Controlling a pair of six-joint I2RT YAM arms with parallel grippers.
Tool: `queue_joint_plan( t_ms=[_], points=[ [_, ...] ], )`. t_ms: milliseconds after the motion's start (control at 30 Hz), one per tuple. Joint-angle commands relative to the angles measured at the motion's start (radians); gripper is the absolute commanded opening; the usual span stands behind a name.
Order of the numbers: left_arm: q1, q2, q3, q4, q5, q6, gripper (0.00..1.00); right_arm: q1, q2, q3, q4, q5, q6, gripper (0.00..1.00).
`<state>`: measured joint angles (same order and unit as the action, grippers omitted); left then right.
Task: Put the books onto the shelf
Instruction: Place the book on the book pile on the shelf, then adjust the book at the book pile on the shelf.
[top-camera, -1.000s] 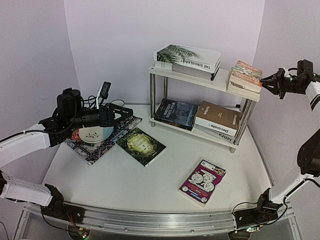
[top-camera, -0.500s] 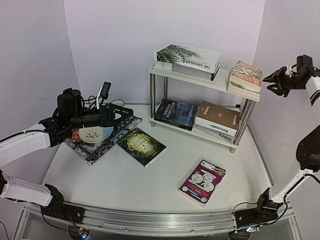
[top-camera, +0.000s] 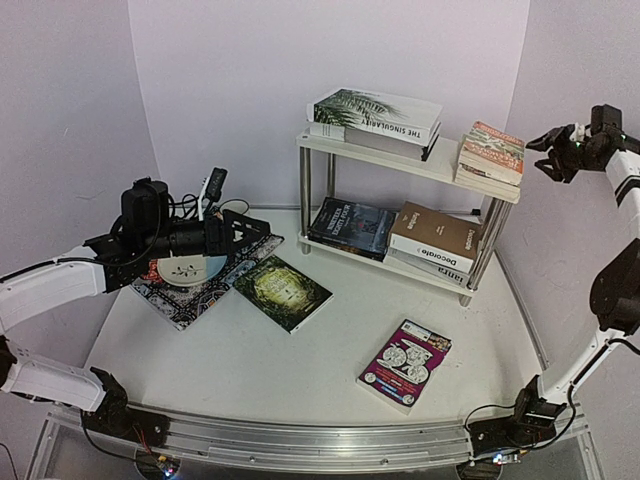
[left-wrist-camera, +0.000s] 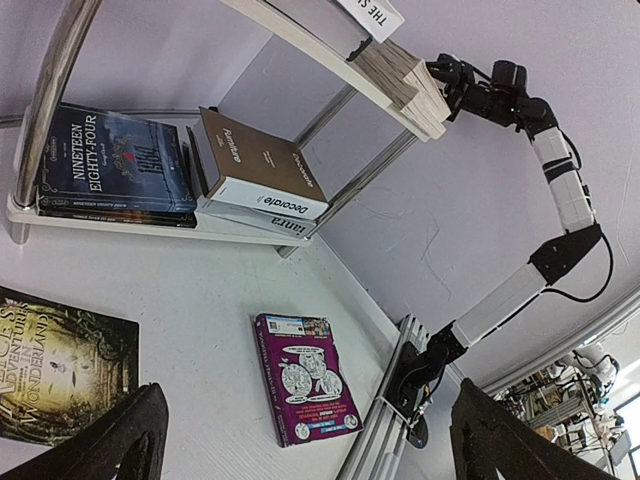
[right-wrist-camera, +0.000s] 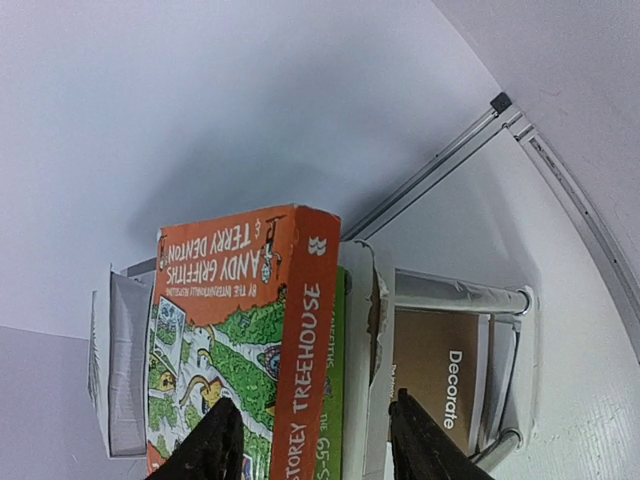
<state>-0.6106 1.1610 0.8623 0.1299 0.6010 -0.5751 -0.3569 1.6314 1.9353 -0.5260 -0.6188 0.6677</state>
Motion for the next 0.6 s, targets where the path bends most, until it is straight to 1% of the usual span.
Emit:
queue_joint_plan(
  t_ms=[0,67,133,267,400,567],
  points=[
    [-0.004,-0.001,0.044,0.02,0.001,0.015,1.0,0.002,0.006,0.013,0.111,0.021,0.061,0.49],
    [-0.003,0.0,0.044,0.02,0.001,0.014,1.0,0.002,0.004,-0.028,0.195,-0.008,0.099,0.48],
    [-0.003,0.0,0.044,0.02,0.001,0.015,1.0,0.001,0.016,-0.045,0.245,-0.036,0.142,0.45],
    [-0.003,0.004,0.046,0.02,0.001,0.012,1.0,0.005,0.045,-0.037,0.274,-0.068,0.169,0.42],
    [-0.003,0.015,0.052,0.021,0.002,0.009,1.0,0.017,0.062,-0.049,0.328,-0.095,0.203,0.34],
    [-0.003,0.019,0.055,0.022,0.007,0.009,1.0,0.034,0.084,-0.037,0.338,-0.097,0.215,0.32]
  ],
)
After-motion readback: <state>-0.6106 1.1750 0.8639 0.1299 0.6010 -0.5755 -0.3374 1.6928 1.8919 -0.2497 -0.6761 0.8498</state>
